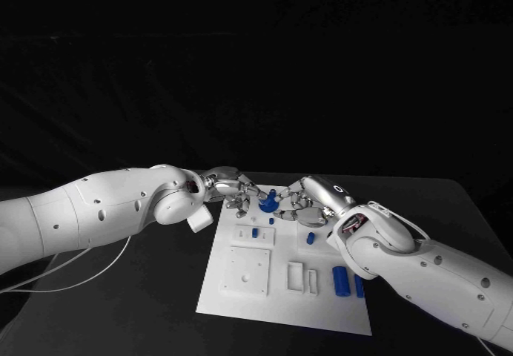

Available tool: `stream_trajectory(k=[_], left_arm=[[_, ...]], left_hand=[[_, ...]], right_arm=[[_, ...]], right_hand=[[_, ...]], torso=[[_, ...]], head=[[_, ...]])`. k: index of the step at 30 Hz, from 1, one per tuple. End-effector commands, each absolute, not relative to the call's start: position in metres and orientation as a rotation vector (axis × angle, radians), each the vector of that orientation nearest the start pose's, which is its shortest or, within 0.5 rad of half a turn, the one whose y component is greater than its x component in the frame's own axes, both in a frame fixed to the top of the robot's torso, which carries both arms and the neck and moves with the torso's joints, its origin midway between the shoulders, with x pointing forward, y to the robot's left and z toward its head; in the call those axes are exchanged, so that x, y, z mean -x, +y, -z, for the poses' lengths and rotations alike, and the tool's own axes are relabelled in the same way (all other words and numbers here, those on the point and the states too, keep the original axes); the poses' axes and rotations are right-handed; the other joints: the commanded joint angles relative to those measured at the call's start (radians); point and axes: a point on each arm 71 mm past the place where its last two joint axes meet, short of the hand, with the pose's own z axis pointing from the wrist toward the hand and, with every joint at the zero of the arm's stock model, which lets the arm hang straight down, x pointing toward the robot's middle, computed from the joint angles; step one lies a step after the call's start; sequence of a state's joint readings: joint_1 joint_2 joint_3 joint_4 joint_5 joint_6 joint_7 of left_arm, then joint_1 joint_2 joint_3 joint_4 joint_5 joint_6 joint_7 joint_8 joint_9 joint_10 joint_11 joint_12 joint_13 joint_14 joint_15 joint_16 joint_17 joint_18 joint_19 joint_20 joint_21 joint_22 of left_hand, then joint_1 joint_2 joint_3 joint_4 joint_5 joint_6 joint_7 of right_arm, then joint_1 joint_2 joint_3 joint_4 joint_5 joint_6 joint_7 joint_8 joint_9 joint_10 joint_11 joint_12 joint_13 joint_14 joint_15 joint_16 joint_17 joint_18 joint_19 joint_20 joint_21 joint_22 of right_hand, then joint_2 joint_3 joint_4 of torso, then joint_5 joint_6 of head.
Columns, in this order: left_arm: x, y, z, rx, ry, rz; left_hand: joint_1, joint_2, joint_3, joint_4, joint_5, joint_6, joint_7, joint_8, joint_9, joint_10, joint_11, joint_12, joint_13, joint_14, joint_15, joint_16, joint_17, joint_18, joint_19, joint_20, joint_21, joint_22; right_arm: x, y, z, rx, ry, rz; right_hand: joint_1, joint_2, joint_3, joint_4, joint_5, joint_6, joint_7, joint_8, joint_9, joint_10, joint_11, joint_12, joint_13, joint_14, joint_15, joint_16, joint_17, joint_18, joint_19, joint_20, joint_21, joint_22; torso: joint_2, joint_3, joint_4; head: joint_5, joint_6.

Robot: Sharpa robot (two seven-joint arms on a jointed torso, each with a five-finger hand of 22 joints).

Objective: Assemble the parts on the task board

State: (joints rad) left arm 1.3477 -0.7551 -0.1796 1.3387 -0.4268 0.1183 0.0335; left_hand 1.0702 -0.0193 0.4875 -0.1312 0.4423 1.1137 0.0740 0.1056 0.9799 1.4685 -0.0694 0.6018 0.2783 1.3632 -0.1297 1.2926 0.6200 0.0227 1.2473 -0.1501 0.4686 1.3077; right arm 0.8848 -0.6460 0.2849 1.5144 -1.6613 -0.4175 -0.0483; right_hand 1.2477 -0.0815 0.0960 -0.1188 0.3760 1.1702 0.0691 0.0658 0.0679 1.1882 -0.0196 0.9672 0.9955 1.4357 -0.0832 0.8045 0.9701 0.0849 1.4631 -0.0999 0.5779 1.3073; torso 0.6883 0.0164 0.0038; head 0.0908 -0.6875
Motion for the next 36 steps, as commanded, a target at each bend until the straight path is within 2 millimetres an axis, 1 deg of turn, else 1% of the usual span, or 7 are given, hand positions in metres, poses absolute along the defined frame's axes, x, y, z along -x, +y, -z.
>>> stream_trajectory(k=[1, 5, 7, 15, 16, 18, 36], left_arm=[[-0.516, 0.203, 0.189, 0.468, 2.079, 1.092], [-0.516, 0.207, 0.189, 0.433, 2.039, 0.953], [-0.515, 0.211, 0.189, 0.467, 2.014, 0.875], [-0.508, 0.214, 0.188, 0.491, 1.962, 0.645], [-0.507, 0.214, 0.189, 0.493, 1.955, 0.619], [-0.503, 0.215, 0.192, 0.495, 1.946, 0.575], [-0.481, 0.213, 0.226, 0.582, 1.910, 0.448]], left_hand=[[0.016, 0.007, 0.008, 0.001, 0.009, 0.101, -0.090, 0.003, 0.062, 0.043, -0.008, 0.003, 0.001, 0.009, -0.009, 0.003, 0.005, -0.006, 0.008, -0.004, 0.006, 0.019], [0.016, -0.005, 0.017, 0.002, 0.034, 0.112, -0.093, 0.003, 0.057, 0.045, -0.011, 0.011, -0.002, 0.020, -0.012, 0.004, 0.016, -0.006, 0.013, -0.007, 0.010, 0.018], [0.014, -0.020, 0.023, -0.003, 0.089, 0.126, -0.097, 0.004, 0.053, 0.047, -0.018, 0.023, -0.001, 0.038, -0.014, 0.013, 0.047, -0.003, 0.022, -0.009, 0.015, 0.019], [0.016, -0.047, 0.052, 0.012, 0.100, 0.152, -0.100, -0.022, 0.040, 0.047, -0.020, 0.049, -0.027, 0.059, -0.012, -0.007, 0.083, 0.007, 0.033, -0.003, 0.020, 0.018], [0.020, -0.052, 0.062, 0.015, 0.093, 0.154, -0.100, -0.024, 0.041, 0.047, -0.020, 0.050, -0.033, 0.060, -0.011, -0.008, 0.093, 0.010, 0.032, -0.002, 0.020, 0.018], [0.014, -0.076, 0.144, 0.024, -0.005, 0.160, -0.100, -0.026, 0.036, 0.048, -0.020, 0.053, -0.036, 0.062, -0.010, -0.009, 0.098, 0.014, 0.033, 0.002, 0.024, 0.019], [0.013, -0.099, 0.168, 0.044, -0.006, 0.170, -0.102, -0.024, 0.041, 0.047, -0.021, 0.072, -0.037, 0.067, -0.004, -0.001, 0.120, 0.032, 0.032, 0.018, 0.036, 0.019]], right_arm=[[-0.472, -0.132, 0.202, 0.053, 1.474, -0.863], [-0.488, -0.159, 0.198, -0.053, 1.472, -0.829], [-0.498, -0.175, 0.193, -0.114, 1.463, -0.809], [-0.530, -0.233, 0.168, -0.277, 1.397, -0.720], [-0.534, -0.239, 0.164, -0.291, 1.386, -0.710], [-0.539, -0.248, 0.158, -0.314, 1.369, -0.695], [-0.561, -0.272, 0.136, -0.393, 1.312, -0.664]], right_hand=[[0.007, -0.005, 0.016, -0.002, 0.006, -0.007, 0.003, -0.003, -0.001, -0.007, -0.001, -0.006, -0.003, -0.004, 0.000, -0.006, -0.003, 0.007, 0.040, -0.002, -0.010, 0.065], [0.011, -0.010, 0.049, -0.015, 0.048, -0.010, 0.006, -0.004, -0.001, -0.010, -0.001, -0.006, -0.003, -0.005, 0.000, -0.007, -0.004, 0.007, 0.040, -0.002, -0.010, 0.065], [0.009, -0.015, 0.073, -0.025, 0.067, -0.011, 0.007, -0.004, -0.002, -0.012, -0.001, -0.007, -0.004, -0.005, 0.000, -0.007, -0.004, 0.007, 0.040, -0.002, -0.010, 0.066], [-0.010, -0.028, 0.128, -0.056, 0.098, -0.010, 0.008, -0.004, -0.001, -0.011, -0.001, -0.007, -0.005, -0.005, -0.001, -0.003, -0.002, 0.007, 0.039, -0.002, -0.003, 0.067], [-0.010, -0.028, 0.128, -0.056, 0.098, -0.010, 0.008, -0.004, -0.001, -0.011, -0.001, -0.007, -0.005, -0.005, -0.001, -0.003, -0.002, 0.007, 0.039, -0.002, -0.003, 0.067], [-0.014, -0.028, 0.134, -0.062, 0.102, -0.009, 0.009, -0.003, -0.001, -0.011, -0.001, -0.007, -0.006, -0.006, -0.001, -0.004, -0.002, 0.007, 0.038, -0.002, -0.001, 0.068], [-0.020, -0.028, 0.134, -0.064, 0.106, -0.010, 0.008, -0.004, -0.001, -0.011, -0.001, -0.008, -0.007, -0.006, -0.001, -0.004, -0.002, 0.007, 0.037, -0.002, 0.002, 0.067]], torso=[[-0.002, -0.0011, 0.0003], [-0.003, -0.0015, -0.0013], [-0.005, -0.0015, -0.0025], [-0.014, -0.0032, -0.0001], [-0.016, -0.0030, -0.0002], [-0.019, -0.0032, 0.0008], [-0.027, 0.0023, 0.0059]], head=[[0.003, -0.001], [0.003, -0.004], [0.005, -0.008], [0.011, -0.025], [0.011, -0.028], [0.010, -0.033], [0.017, -0.059]])
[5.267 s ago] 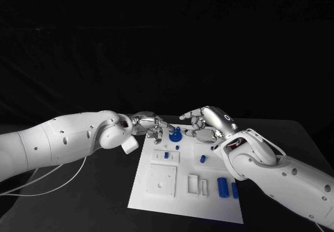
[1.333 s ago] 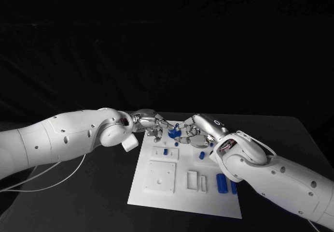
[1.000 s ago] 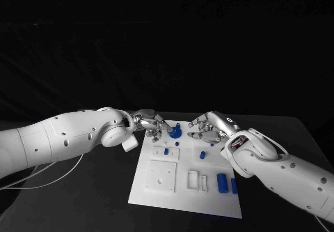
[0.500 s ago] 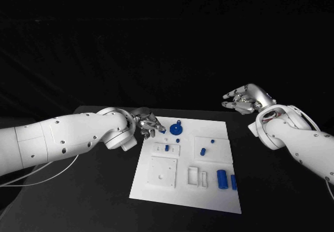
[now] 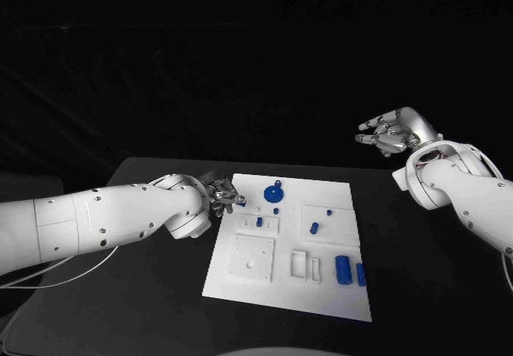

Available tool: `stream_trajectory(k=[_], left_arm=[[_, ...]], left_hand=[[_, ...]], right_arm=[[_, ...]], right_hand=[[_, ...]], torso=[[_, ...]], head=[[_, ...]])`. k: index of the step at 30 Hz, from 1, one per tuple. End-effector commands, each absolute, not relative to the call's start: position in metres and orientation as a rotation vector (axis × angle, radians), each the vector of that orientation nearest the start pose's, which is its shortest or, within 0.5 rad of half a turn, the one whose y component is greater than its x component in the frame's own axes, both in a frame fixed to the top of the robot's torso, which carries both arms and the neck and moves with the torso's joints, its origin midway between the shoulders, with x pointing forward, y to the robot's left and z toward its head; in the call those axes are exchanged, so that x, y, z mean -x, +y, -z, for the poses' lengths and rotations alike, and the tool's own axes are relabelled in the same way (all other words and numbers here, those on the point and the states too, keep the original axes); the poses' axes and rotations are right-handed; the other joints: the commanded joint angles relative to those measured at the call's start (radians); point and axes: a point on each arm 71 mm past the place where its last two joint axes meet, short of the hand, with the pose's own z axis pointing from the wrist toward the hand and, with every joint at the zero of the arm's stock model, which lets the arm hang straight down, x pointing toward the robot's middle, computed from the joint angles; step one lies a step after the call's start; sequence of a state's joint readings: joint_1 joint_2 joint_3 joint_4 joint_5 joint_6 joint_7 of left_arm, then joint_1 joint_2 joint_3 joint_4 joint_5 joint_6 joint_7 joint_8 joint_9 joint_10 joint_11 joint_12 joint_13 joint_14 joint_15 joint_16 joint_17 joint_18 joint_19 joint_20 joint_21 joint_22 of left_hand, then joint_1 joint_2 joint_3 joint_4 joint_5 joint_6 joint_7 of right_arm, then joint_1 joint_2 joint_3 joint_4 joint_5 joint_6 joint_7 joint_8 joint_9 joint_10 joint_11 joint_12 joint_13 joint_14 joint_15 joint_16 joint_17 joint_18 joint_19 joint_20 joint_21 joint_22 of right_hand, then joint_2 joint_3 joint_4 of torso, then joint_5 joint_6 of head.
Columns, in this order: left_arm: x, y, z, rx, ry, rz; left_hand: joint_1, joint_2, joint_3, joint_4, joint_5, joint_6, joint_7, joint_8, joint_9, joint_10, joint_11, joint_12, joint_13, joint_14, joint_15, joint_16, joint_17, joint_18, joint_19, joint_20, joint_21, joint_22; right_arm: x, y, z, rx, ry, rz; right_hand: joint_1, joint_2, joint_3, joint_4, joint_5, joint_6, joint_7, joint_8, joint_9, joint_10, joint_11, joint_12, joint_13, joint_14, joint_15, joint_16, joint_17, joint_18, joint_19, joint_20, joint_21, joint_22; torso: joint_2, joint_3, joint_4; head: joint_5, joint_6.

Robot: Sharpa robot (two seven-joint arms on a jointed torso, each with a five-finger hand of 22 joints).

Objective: Assemble the parts on the task board

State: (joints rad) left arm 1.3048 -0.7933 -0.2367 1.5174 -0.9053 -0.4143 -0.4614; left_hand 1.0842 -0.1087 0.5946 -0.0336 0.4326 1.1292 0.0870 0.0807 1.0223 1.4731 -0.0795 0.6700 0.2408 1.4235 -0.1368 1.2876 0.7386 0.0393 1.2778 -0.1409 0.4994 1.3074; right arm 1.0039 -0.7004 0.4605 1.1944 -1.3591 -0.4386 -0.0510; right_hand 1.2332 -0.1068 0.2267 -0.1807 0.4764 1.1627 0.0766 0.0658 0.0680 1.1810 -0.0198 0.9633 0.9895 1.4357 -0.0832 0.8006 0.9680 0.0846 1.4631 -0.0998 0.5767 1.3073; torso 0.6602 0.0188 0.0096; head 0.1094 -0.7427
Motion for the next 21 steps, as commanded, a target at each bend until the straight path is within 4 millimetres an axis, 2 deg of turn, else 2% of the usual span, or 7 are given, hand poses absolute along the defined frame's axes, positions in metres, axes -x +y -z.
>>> stream_trajectory(k=[1, 10, 15, 21], left_arm=[[-0.479, 0.212, 0.229, 0.584, 1.908, 0.450], [-0.470, 0.204, 0.246, 0.590, 1.901, 0.472], [-0.466, 0.198, 0.256, 0.569, 1.908, 0.484], [-0.465, 0.193, 0.262, 0.492, 1.921, 0.473]], left_hand=[[-0.001, -0.010, 0.061, -0.054, 0.005, 0.155, -0.115, 0.001, -0.002, 0.043, -0.011, 0.006, 0.000, 0.008, 0.003, 0.005, 0.003, 0.017, 0.002, 0.010, 0.007, 0.019], [-0.002, -0.013, 0.063, -0.052, 0.006, 0.157, -0.116, 0.001, -0.002, 0.042, -0.010, 0.007, 0.000, 0.007, 0.003, 0.005, 0.002, 0.020, 0.002, 0.012, 0.009, 0.019], [-0.001, -0.014, 0.065, -0.050, 0.004, 0.156, -0.115, 0.001, -0.003, 0.042, -0.010, 0.007, -0.001, 0.007, 0.003, 0.004, -0.002, 0.021, 0.002, 0.013, 0.010, 0.018], [0.001, -0.015, 0.066, -0.051, 0.003, 0.157, -0.115, 0.001, -0.004, 0.042, -0.010, 0.006, -0.001, 0.007, 0.004, 0.004, -0.002, 0.022, 0.001, 0.014, 0.011, 0.018]], right_arm=[[-0.561, -0.272, 0.135, -0.397, 1.311, -0.663], [-0.563, -0.272, 0.134, -0.409, 1.311, -0.671], [-0.564, -0.270, 0.134, -0.409, 1.315, -0.677], [-0.564, -0.270, 0.134, -0.410, 1.319, -0.680]], right_hand=[[-0.006, -0.003, 0.004, -0.002, 0.006, -0.003, 0.001, -0.004, -0.001, -0.004, -0.001, -0.004, -0.001, -0.006, -0.001, 0.000, 0.000, 0.007, 0.037, -0.002, 0.003, 0.067], [-0.007, -0.002, 0.003, -0.002, 0.007, -0.003, 0.001, -0.004, -0.001, -0.004, -0.001, -0.004, -0.002, -0.006, -0.001, 0.001, 0.002, 0.007, 0.037, -0.002, 0.003, 0.067], [-0.007, -0.002, 0.003, -0.002, 0.007, -0.003, 0.001, -0.004, -0.001, -0.004, -0.001, -0.004, -0.002, -0.006, -0.001, 0.001, 0.002, 0.007, 0.037, -0.002, 0.003, 0.067], [-0.009, -0.001, 0.001, -0.002, 0.008, -0.003, 0.001, -0.004, -0.001, -0.003, -0.001, -0.003, -0.001, -0.006, 0.000, 0.003, 0.003, 0.007, 0.037, -0.002, 0.006, 0.068]], torso=[[0.001, -0.0003, 0.0004], [0.000, -0.0003, 0.0022], [0.001, -0.0006, -0.0010], [0.001, -0.0003, -0.0002]], head=[[-0.002, -0.004], [-0.003, -0.017], [-0.003, -0.022], [-0.005, -0.026]])
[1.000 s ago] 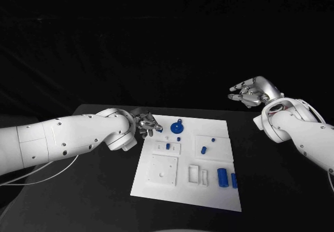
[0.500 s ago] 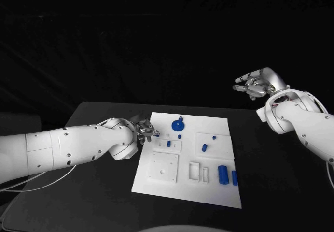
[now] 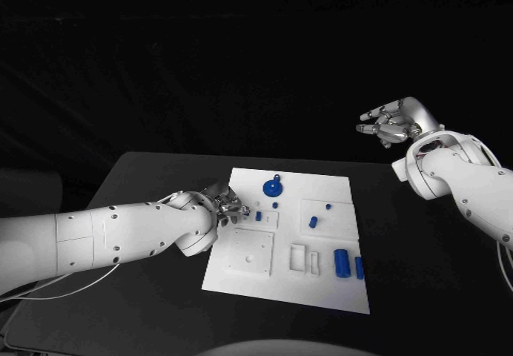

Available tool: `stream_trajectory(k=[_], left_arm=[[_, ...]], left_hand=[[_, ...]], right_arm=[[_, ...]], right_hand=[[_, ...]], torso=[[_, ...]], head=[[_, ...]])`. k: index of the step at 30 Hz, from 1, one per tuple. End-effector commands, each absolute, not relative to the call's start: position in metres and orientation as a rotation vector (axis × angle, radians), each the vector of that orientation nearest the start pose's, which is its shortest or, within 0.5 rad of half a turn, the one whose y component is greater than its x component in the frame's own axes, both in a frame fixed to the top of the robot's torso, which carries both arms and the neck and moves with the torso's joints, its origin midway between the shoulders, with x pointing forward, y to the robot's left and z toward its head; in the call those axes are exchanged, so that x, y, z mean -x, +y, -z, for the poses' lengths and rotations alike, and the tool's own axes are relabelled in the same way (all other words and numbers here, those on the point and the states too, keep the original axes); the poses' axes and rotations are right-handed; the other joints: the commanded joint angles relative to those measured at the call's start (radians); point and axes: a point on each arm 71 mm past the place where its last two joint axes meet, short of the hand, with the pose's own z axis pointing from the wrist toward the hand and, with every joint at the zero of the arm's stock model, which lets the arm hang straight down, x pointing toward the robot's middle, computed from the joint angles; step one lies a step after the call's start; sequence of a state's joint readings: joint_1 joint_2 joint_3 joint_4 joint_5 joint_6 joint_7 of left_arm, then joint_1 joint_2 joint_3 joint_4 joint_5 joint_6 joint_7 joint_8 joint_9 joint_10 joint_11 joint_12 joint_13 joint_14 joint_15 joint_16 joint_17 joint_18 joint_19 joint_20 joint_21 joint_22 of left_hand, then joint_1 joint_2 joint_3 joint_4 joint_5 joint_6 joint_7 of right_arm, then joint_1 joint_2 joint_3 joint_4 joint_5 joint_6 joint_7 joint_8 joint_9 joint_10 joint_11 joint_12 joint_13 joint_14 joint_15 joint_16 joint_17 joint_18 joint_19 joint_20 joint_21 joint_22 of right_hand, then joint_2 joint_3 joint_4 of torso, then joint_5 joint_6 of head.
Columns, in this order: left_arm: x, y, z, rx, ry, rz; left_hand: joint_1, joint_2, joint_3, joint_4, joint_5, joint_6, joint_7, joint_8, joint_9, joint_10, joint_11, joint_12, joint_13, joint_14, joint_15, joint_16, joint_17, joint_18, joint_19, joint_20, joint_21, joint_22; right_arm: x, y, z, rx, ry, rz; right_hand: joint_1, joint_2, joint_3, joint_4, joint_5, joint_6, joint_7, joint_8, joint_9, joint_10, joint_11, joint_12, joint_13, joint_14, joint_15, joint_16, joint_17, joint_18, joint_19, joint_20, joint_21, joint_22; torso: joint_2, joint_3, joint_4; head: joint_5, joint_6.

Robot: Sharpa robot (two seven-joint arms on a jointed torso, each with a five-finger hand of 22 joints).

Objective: Assemble the parts on the task board

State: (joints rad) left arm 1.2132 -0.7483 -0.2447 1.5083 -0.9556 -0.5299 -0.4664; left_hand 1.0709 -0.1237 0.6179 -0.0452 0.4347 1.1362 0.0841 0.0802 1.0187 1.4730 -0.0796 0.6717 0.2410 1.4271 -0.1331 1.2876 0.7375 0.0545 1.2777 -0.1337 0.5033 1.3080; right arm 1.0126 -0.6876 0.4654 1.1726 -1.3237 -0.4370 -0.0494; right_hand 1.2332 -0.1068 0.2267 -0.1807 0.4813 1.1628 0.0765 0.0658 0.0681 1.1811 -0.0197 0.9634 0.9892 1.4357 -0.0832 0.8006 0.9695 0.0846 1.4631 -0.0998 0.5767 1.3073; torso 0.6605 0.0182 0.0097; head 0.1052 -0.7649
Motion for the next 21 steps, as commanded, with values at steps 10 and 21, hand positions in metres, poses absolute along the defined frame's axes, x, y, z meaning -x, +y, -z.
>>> stream_trajectory(k=[10, 21], left_arm=[[-0.4673, 0.1952, 0.2665, 0.425, 1.949, 0.416], [-0.4681, 0.1968, 0.2703, 0.417, 1.995, 0.366]], left_hand=[[0.015, 0.001, 0.041, -0.040, -0.003, 0.150, -0.112, 0.001, -0.001, 0.043, -0.009, 0.004, -0.002, 0.003, 0.000, 0.004, -0.004, 0.007, 0.000, 0.007, 0.007, 0.018], [0.016, 0.003, 0.042, -0.044, -0.005, 0.150, -0.112, 0.000, -0.002, 0.043, -0.010, 0.005, -0.002, 0.003, 0.000, 0.005, -0.004, 0.007, 0.000, 0.007, 0.008, 0.018]], right_arm=[[-0.5639, -0.2699, 0.1343, -0.413, 1.324, -0.682], [-0.5640, -0.2704, 0.1347, -0.415, 1.327, -0.683]], right_hand=[[-0.011, 0.000, -0.001, -0.002, 0.007, -0.004, 0.001, -0.004, -0.001, -0.004, -0.001, -0.003, 0.000, -0.006, 0.000, 0.002, 0.001, 0.007, 0.037, -0.002, 0.007, 0.068], [-0.011, 0.001, -0.001, -0.002, 0.010, -0.004, 0.001, -0.003, -0.001, -0.004, -0.001, -0.002, 0.000, -0.006, 0.000, 0.003, 0.002, 0.007, 0.037, -0.002, 0.008, 0.068]], torso=[[0.000, 0.0010, -0.0013], [0.000, 0.0010, -0.0005]], head=[[0.000, -0.012], [-0.004, -0.017]])
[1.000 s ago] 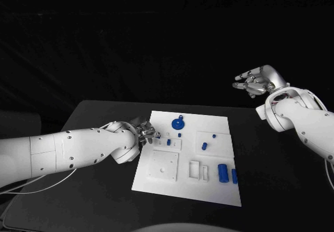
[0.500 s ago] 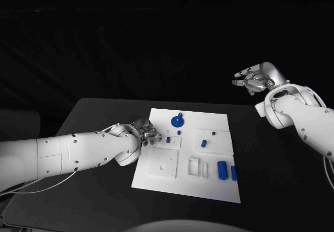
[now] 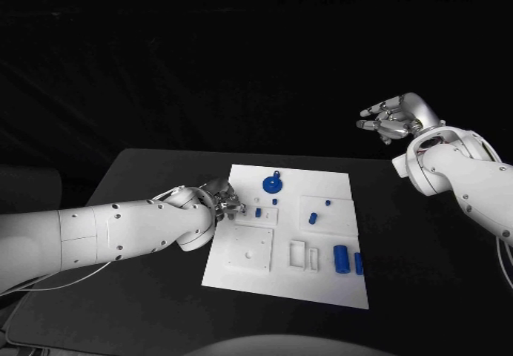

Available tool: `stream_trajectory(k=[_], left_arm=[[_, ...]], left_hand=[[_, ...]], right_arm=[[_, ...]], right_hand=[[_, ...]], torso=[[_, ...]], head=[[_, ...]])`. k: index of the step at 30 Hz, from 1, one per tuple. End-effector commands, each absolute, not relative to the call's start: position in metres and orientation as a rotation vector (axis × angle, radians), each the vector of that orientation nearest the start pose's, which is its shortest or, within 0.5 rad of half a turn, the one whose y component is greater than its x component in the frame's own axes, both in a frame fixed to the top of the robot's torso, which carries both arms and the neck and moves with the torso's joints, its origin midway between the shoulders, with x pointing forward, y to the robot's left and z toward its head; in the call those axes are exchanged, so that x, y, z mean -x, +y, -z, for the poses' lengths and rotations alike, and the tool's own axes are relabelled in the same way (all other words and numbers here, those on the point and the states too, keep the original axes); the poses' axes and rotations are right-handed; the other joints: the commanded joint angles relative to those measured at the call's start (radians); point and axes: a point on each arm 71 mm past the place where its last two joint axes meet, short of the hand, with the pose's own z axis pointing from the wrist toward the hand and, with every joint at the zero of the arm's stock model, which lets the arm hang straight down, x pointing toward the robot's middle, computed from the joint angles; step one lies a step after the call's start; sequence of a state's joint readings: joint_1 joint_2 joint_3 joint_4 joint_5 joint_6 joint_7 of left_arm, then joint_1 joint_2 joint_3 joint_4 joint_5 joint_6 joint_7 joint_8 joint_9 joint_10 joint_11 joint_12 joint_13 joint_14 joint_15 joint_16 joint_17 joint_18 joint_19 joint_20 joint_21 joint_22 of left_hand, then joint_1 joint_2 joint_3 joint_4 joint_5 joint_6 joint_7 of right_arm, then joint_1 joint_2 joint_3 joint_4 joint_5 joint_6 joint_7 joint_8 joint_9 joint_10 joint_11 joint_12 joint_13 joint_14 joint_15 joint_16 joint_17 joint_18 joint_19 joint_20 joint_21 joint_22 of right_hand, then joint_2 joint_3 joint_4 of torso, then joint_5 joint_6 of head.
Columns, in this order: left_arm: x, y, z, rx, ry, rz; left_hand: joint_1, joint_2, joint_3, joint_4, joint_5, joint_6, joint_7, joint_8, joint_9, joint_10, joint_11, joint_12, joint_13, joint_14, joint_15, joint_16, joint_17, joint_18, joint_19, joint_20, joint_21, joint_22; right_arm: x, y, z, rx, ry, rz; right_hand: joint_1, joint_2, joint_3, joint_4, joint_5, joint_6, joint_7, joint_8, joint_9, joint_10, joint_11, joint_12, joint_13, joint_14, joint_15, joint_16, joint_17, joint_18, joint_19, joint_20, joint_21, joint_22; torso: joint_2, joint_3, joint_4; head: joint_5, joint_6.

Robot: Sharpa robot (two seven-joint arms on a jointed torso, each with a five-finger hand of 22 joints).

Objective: Assemble the parts on the task board

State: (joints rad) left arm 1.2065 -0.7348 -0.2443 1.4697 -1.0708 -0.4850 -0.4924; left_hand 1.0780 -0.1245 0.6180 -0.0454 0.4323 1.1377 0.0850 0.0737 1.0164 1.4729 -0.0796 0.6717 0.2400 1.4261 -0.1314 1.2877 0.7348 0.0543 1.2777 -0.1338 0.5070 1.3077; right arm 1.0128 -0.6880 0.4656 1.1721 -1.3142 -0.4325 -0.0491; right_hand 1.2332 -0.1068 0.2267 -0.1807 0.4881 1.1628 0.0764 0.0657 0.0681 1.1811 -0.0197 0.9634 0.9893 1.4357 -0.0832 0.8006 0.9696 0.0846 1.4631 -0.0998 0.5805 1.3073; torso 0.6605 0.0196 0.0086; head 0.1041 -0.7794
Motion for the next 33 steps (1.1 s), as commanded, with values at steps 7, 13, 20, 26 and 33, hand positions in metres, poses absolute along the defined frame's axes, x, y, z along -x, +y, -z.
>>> stream_trajectory(k=[7, 13, 20, 26, 33], left_arm=[[-0.4657, 0.1946, 0.2735, 0.435, 2.045, 0.352], [-0.4649, 0.1934, 0.2746, 0.447, 2.064, 0.352], [-0.4654, 0.1933, 0.2752, 0.454, 2.068, 0.350], [-0.4667, 0.1934, 0.2749, 0.460, 2.057, 0.349], [-0.4675, 0.1915, 0.2728, 0.440, 2.028, 0.358]], left_hand=[[0.003, 0.008, 0.041, -0.050, -0.002, 0.150, -0.113, 0.006, -0.003, 0.043, -0.009, 0.005, -0.001, 0.004, -0.001, 0.006, 0.000, 0.009, -0.002, 0.008, 0.006, 0.018], [0.000, 0.009, 0.040, -0.053, -0.002, 0.152, -0.114, 0.007, -0.002, 0.043, -0.009, 0.006, 0.000, 0.004, -0.001, 0.007, 0.002, 0.008, -0.002, 0.009, 0.006, 0.018], [-0.005, 0.009, 0.039, -0.056, -0.005, 0.154, -0.114, 0.009, -0.002, 0.043, -0.009, 0.007, 0.000, 0.004, -0.001, 0.007, 0.001, 0.008, -0.002, 0.009, 0.006, 0.017], [-0.006, 0.011, 0.038, -0.057, -0.006, 0.154, -0.115, 0.009, -0.001, 0.043, -0.009, 0.007, 0.000, 0.003, -0.001, 0.007, 0.001, 0.008, -0.002, 0.009, 0.006, 0.017], [-0.008, 0.014, 0.039, -0.058, -0.009, 0.152, -0.114, 0.010, 0.000, 0.043, -0.008, 0.005, -0.001, 0.004, -0.001, 0.006, -0.002, 0.009, -0.002, 0.010, 0.005, 0.017]], right_arm=[[-0.5643, -0.2704, 0.1351, -0.418, 1.329, -0.683], [-0.5645, -0.2703, 0.1354, -0.418, 1.330, -0.683], [-0.5648, -0.2697, 0.1358, -0.418, 1.331, -0.684], [-0.5649, -0.2694, 0.1360, -0.419, 1.331, -0.685], [-0.5650, -0.2699, 0.1362, -0.421, 1.332, -0.685]], right_hand=[[-0.014, 0.001, -0.003, 0.000, 0.002, -0.004, 0.001, -0.004, -0.002, -0.004, -0.001, -0.003, -0.001, -0.005, 0.000, 0.004, 0.002, 0.007, 0.037, -0.002, 0.004, 0.068], [-0.014, 0.001, -0.004, 0.001, 0.002, -0.005, 0.001, -0.003, -0.002, -0.004, -0.001, -0.003, 0.000, -0.006, 0.000, 0.003, 0.002, 0.007, 0.037, -0.002, 0.003, 0.067], [-0.014, 0.001, -0.004, 0.001, 0.002, -0.005, 0.001, -0.003, -0.002, -0.004, -0.001, -0.003, 0.000, -0.006, 0.000, 0.003, 0.002, 0.007, 0.037, -0.002, 0.003, 0.067], [-0.014, 0.003, -0.007, 0.003, 0.001, -0.005, 0.001, -0.004, -0.001, -0.005, -0.001, -0.003, -0.001, -0.006, 0.000, 0.004, 0.002, 0.007, 0.037, -0.002, 0.004, 0.067], [-0.015, 0.003, -0.009, 0.005, 0.001, -0.005, 0.001, -0.003, -0.001, -0.005, -0.001, -0.003, -0.001, -0.006, 0.000, 0.004, 0.002, 0.007, 0.037, -0.002, 0.004, 0.067]], torso=[[0.000, -0.0002, 0.0010], [0.000, -0.0003, 0.0002], [0.000, -0.0003, 0.0007], [0.000, -0.0004, 0.0006], [0.000, -0.0007, 0.0010]], head=[[-0.004, -0.006], [-0.005, -0.006], [-0.006, -0.006], [-0.006, -0.006], [-0.007, -0.007]])
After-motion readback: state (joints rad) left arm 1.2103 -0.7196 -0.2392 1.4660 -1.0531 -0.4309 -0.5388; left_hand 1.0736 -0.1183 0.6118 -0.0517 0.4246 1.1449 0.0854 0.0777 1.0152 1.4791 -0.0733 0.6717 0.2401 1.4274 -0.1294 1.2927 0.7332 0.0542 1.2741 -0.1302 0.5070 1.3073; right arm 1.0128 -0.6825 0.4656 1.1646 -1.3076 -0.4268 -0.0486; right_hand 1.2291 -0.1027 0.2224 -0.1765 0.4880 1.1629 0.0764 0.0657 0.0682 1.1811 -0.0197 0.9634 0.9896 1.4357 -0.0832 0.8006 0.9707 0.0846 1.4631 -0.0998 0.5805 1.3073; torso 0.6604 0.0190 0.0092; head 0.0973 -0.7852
